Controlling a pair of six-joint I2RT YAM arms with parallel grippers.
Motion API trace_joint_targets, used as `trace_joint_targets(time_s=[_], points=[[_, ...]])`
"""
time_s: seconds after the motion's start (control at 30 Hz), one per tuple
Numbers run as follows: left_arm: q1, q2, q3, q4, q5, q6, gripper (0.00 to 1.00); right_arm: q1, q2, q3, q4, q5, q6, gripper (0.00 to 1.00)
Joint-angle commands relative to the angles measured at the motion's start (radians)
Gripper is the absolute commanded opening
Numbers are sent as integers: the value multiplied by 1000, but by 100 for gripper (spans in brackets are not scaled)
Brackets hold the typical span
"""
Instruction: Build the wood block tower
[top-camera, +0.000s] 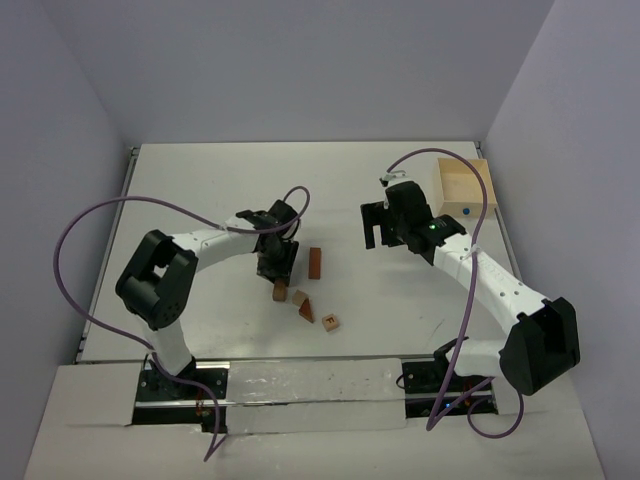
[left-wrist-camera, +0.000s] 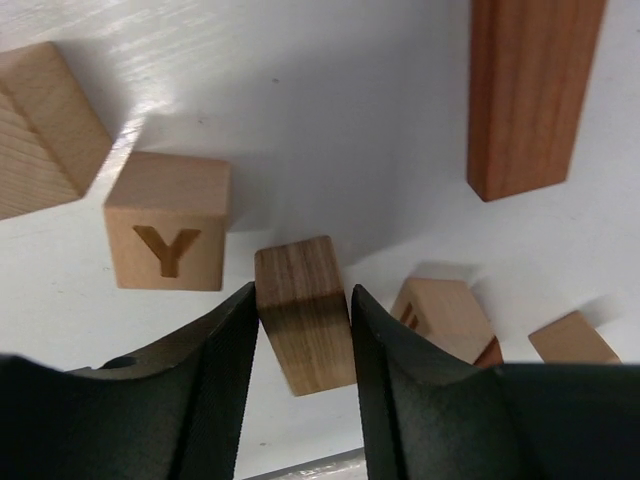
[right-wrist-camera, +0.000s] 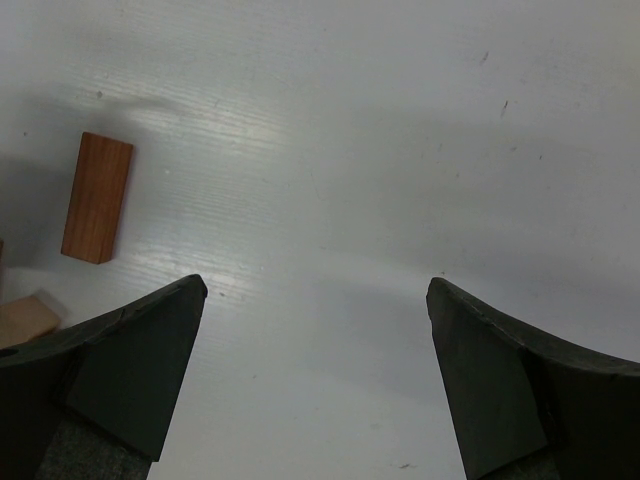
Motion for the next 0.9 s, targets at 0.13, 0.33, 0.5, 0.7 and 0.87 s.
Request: trace_joint_targets(time_s=[0.13,0.33,0.5,0.7,0.87], points=[[16,-18,40,-19,-12,8,31,-7,-23,18,15,-3,12,100],[11,-63,92,-54,-21,14,0,-7,-23,20,13,-10,20,100],[12,20,326,-171,-42,-3,0,-7,-10,31,3,-15,27,100],[14,178,562,-310,-45,-71,0,-8,-8,36,-1,-1,27,100],[11,253,641,-322,-12,-109,0,-18,-8,31,-1,8,29,100]])
